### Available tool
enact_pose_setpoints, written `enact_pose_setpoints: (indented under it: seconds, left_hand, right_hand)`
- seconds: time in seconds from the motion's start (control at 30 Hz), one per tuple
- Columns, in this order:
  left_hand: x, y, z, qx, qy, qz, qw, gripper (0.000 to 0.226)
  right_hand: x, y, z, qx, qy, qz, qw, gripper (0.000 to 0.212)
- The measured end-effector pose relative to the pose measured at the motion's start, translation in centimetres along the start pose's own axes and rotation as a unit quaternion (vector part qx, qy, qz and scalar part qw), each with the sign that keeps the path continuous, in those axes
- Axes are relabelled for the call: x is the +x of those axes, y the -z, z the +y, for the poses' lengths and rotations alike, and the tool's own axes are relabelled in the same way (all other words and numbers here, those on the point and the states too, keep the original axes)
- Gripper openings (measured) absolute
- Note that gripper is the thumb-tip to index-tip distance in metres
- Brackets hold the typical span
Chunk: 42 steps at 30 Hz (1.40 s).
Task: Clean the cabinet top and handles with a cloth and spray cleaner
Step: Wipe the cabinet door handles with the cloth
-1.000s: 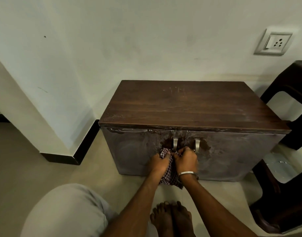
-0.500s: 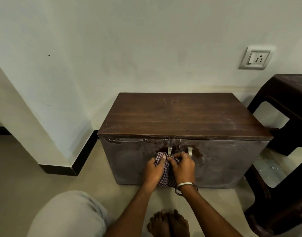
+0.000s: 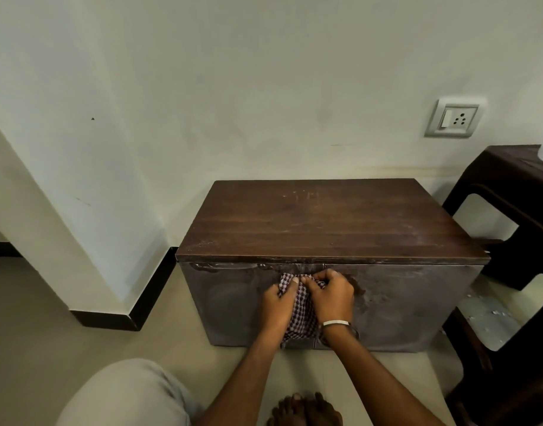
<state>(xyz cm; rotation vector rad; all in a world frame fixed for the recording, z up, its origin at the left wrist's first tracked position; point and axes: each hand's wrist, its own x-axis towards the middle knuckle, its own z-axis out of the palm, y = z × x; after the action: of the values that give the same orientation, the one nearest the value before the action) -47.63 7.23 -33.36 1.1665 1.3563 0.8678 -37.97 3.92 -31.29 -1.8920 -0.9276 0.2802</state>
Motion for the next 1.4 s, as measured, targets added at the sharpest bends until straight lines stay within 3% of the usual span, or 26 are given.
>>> enact_pose_setpoints:
  seconds: [0.2,0.37,0.53,0.67,0.87,1.03,1.17,1.3,1.4]
  left_hand:
    - [-1.1,-0.1,1.1,-0.08,-0.025,-0.024,0.996,0.016]
    - [-1.6,-0.3,2.7,-0.109,-0.02,-0.051,0.993,0.016]
    - [-1.4,0.4,4.0,-0.125,-0.04,-0.065,0.989,0.023]
    - [-1.5,1.3,5.4,-0.095,-0.057,-0.102,0.989,0.021]
    - [-1.9,1.9,7.4,-0.054,-0.084,-0.142,0.985,0.027]
    - [-3.2,2.0,9.7,-0.033,-0.187,-0.172,0.967,0.027]
    - [-4.1,1.7,11.3,-0.003,-0.287,-0.189,0.939,0.032]
    - [-4.5,1.0,12.1,0.029,-0.329,-0.165,0.929,0.031]
    - [-4.1,0.4,12.6,0.049,-0.338,-0.126,0.932,0.007]
  right_hand:
    - [-0.4,1.0,-0.7,0.024,0.046,0.034,0.998,0.016]
    - [0.0,2.9,-1.4,0.126,0.02,0.01,0.992,0.022]
    - [0.9,6.1,-1.5,0.156,0.021,-0.142,0.977,0.036]
    - [1.5,8.7,-2.0,0.163,0.006,-0.299,0.94,0.045]
    - [2.6,11.4,-3.1,0.151,-0.027,-0.41,0.899,0.042]
    - [3.3,12.1,-3.9,0.074,0.018,-0.322,0.944,0.016]
    - [3.9,12.1,-4.5,0.145,0.005,-0.203,0.968,0.009]
    - [4.0,13.1,-6.0,0.256,0.001,-0.144,0.956,0.025]
    - [3.8,13.8,-6.8,0.34,-0.011,-0.163,0.926,0.029]
